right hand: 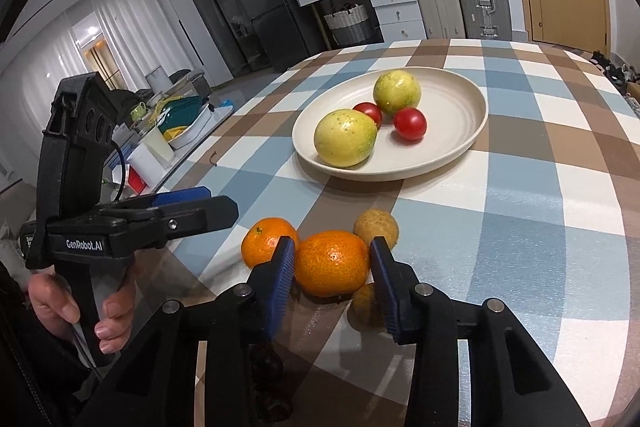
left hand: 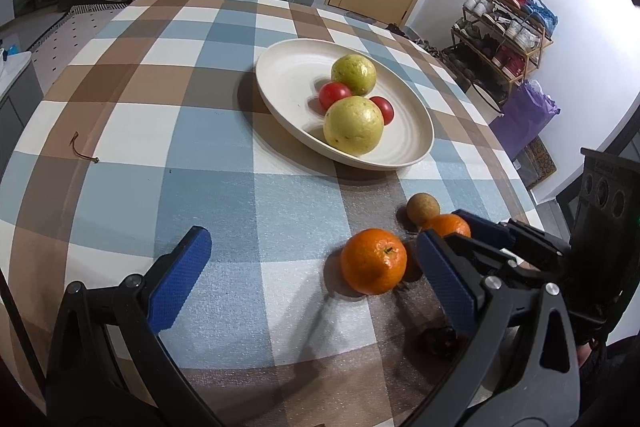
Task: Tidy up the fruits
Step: 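Grasp an orange with the right gripper while the left gripper grasps another orange, then carry both oranges in both grippers over the cream plate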
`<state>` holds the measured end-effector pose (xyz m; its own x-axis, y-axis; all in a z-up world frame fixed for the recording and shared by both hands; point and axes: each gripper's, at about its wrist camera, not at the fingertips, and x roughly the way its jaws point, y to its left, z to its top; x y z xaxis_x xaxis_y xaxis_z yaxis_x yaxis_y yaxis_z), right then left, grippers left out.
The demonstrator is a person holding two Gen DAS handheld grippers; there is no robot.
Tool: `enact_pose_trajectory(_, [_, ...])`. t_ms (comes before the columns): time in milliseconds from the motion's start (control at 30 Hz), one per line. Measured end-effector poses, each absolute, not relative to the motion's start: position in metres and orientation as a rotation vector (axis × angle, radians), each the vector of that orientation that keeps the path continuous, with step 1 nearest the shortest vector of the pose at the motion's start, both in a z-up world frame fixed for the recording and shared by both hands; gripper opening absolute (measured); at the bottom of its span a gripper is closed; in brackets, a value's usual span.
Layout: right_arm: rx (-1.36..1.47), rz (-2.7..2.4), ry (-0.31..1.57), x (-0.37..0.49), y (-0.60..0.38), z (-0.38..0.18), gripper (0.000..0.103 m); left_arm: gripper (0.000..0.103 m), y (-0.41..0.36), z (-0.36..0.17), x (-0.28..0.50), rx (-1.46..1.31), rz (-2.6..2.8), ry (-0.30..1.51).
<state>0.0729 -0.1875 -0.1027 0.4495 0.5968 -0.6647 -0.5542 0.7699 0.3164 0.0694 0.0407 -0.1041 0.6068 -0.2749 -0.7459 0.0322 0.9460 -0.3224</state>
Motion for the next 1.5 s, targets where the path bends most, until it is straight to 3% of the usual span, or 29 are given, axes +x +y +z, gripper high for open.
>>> enact_pose_trajectory(733, [0.124, 0.702, 0.772, 0.073, -0.216, -0.088, 0.039, 0.101, -0.006, -0.122, 0.085, -0.152, -0.206, 0.995])
enact_pose_trajectory(800, [0.127, 0.701, 0.771, 0.073, -0.218, -0.088, 0.039, 0.098, -0.009, -0.123, 0.086, -0.152, -0.234, 0.998])
enact_pose_trajectory(900, [0.132, 0.698, 0.769, 0.073, -0.221, -0.089, 0.039, 0.080, -0.016, -0.122, 0.086, -0.135, -0.274, 0.995])
enact_pose_trajectory(967, [0.137, 0.695, 0.770, 0.073, -0.223, -0.089, 0.039, 0.060, -0.019, -0.121, 0.086, -0.123, -0.288, 0.995])
enact_pose_trajectory(1067, [0.140, 0.693, 0.770, 0.073, -0.225, -0.090, 0.039, 0.038, -0.020, -0.121, 0.087, -0.116, -0.284, 0.995])
enact_pose_trajectory(1500, [0.183, 0.698, 0.764, 0.080, -0.232, -0.086, 0.039, 0.037, -0.016, -0.104, 0.090, -0.156, -0.317, 0.955])
